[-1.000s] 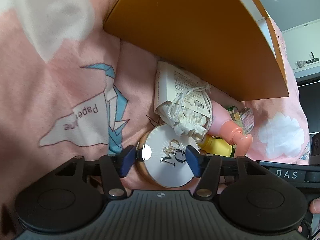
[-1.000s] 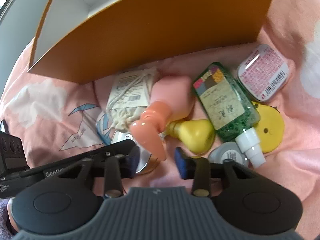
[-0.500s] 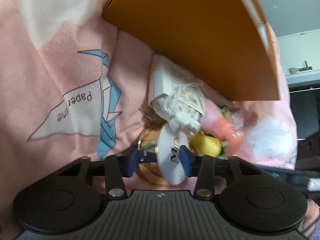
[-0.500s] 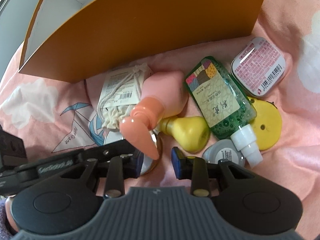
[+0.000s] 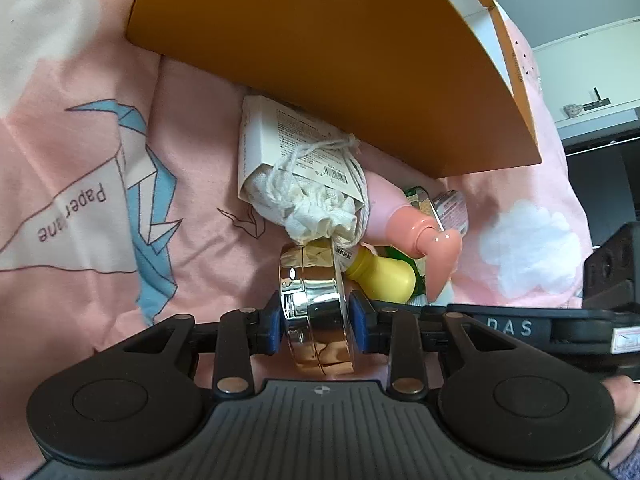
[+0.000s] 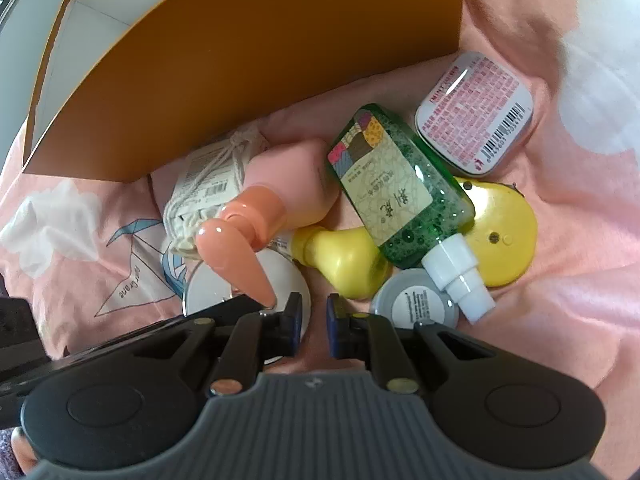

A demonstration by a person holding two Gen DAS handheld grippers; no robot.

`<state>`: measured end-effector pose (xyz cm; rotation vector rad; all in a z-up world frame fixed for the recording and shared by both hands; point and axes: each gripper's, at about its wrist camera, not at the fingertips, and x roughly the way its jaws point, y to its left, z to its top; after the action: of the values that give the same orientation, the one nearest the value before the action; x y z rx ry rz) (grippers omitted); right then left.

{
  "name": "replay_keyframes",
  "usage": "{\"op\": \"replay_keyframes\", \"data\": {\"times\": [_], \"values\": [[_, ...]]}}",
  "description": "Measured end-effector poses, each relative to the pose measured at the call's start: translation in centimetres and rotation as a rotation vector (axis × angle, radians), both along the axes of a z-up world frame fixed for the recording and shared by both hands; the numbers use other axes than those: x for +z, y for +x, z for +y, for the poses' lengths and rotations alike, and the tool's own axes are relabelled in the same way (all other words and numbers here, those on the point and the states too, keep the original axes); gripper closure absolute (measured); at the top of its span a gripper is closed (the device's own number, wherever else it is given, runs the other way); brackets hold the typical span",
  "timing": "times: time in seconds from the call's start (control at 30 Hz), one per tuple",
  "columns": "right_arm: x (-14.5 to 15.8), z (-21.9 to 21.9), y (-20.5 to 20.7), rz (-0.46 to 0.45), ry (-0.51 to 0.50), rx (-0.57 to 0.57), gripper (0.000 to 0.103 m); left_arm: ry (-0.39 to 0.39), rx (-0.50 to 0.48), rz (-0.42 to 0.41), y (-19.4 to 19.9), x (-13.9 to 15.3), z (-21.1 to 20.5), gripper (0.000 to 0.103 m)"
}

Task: Organize rigid objects
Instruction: 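Grasp the round silver compact with the left tool while the right tool reaches the cloth pouch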

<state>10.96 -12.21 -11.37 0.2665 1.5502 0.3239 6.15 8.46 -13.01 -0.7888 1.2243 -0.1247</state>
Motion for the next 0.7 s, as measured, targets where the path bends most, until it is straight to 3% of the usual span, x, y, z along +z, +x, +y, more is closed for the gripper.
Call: {"op": "replay_keyframes", "data": {"times": [0.23,0.37,0.53,0.7], "values": [[1.0,1.1,-0.4,-0.024,0.009,0.045,0.089,0.104,-0.015,-0.035,-1.6,2.8,0.5,0.07],[2.7,2.6,-1.1,-0.084,0.014,0.125,0.087,0.163,0.022,-0.075,-2.8,5.1,2.1,0.071],[4.7,4.9,-2.0,-0.172,0.043,0.251,0.087,0.318,0.064,-0.126,-3.6,7.2,3.5,0.071],[5.9,7.5,-2.3,-0.277,0.04,0.389,0.084,0.318,0.099,-0.119,-3.8,6.9,4.7,0.071]]}}
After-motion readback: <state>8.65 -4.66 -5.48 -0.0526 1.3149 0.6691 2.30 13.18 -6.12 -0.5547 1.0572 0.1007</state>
